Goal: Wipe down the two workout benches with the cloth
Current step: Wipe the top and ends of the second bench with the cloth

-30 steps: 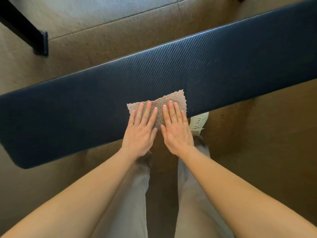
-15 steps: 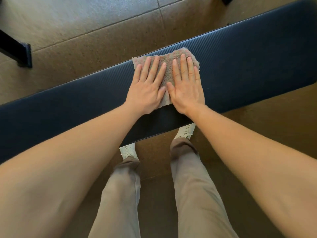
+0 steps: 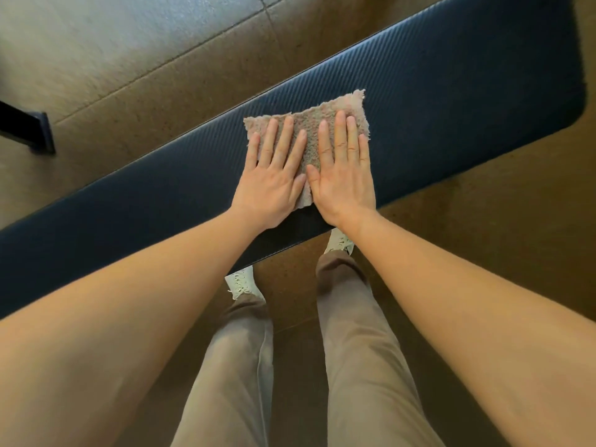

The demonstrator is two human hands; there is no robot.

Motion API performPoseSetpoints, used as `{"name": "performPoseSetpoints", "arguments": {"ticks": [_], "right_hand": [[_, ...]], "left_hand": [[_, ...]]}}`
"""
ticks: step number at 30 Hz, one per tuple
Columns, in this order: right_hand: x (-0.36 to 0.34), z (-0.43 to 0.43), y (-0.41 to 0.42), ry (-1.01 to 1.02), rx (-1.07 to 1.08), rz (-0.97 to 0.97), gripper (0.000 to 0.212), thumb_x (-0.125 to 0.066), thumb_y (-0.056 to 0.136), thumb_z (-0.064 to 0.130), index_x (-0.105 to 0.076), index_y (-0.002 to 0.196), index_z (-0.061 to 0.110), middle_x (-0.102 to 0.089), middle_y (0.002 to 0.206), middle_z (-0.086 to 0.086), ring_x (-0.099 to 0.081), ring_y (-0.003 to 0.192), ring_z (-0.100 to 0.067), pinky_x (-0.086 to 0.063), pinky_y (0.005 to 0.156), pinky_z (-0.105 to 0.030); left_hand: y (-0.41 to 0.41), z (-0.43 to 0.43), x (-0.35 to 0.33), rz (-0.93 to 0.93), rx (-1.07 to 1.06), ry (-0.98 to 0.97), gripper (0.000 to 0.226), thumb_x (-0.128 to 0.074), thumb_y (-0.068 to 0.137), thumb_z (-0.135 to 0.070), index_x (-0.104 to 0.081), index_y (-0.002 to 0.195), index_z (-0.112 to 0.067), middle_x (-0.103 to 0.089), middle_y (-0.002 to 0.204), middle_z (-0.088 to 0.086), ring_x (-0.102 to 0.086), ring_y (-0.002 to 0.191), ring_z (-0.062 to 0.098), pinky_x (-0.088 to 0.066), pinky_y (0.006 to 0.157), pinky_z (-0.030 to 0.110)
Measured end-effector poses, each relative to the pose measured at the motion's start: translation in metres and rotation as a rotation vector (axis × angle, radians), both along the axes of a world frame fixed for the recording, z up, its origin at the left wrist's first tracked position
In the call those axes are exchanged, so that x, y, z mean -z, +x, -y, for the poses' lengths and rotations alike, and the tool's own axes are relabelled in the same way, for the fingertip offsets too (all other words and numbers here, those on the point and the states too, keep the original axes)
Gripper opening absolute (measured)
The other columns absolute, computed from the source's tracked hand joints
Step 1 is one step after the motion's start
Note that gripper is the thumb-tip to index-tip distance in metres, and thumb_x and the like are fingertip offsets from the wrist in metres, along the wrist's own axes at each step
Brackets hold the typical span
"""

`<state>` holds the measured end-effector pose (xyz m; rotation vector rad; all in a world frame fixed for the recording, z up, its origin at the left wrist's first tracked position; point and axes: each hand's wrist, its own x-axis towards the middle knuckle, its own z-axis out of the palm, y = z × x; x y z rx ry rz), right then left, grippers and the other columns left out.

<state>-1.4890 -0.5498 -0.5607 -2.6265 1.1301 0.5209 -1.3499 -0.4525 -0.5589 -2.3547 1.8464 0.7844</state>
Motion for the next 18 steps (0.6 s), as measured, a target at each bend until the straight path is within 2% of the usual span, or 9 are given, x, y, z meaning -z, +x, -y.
{"name": "performPoseSetpoints", "arguments": {"ticks": [5,9,14,18], "right_hand": [[-0.006,-0.05,-0.052,0.072,0.042,-0.04,0.074,-0.011,0.108,0.052,0.018,0.161,0.009,0.019,0.169,-0.019,0.017,0.157,-0.032,-0.002,0.129,-0.048],[-0.008,-0.074,-0.075,0.102,0.076,-0.057,0.074,-0.009,0.107,0.052,0.023,0.159,0.009,0.024,0.168,-0.019,0.02,0.156,-0.033,0.003,0.129,-0.048],[-0.009,-0.081,-0.082,0.135,0.151,0.002,0.072,-0.016,0.109,0.05,0.016,0.162,0.011,0.019,0.169,-0.017,0.017,0.157,-0.032,0.001,0.13,-0.047],[-0.003,-0.05,-0.078,0.11,0.194,0.016,0.074,-0.017,0.109,0.05,0.016,0.162,0.011,0.018,0.169,-0.018,0.017,0.157,-0.032,0.004,0.129,-0.046]], "left_hand": [[-0.048,-0.048,0.0,-0.002,0.081,0.027,0.068,-0.019,0.111,-0.048,0.003,0.165,-0.013,0.01,0.172,0.015,0.014,0.159,0.035,-0.002,0.129,0.056],[-0.069,-0.066,-0.001,0.004,0.13,0.074,0.069,-0.018,0.111,-0.049,0.006,0.165,-0.014,0.014,0.172,0.014,0.018,0.158,0.035,0.003,0.129,0.055],[-0.081,-0.06,-0.006,-0.027,0.111,0.114,0.068,-0.018,0.11,-0.048,0.007,0.165,-0.016,0.016,0.171,0.014,0.02,0.157,0.035,0.007,0.128,0.055],[-0.069,-0.026,-0.006,-0.01,0.198,0.073,0.067,-0.016,0.111,-0.048,0.004,0.165,-0.016,0.013,0.172,0.013,0.017,0.158,0.033,0.005,0.129,0.052]]}}
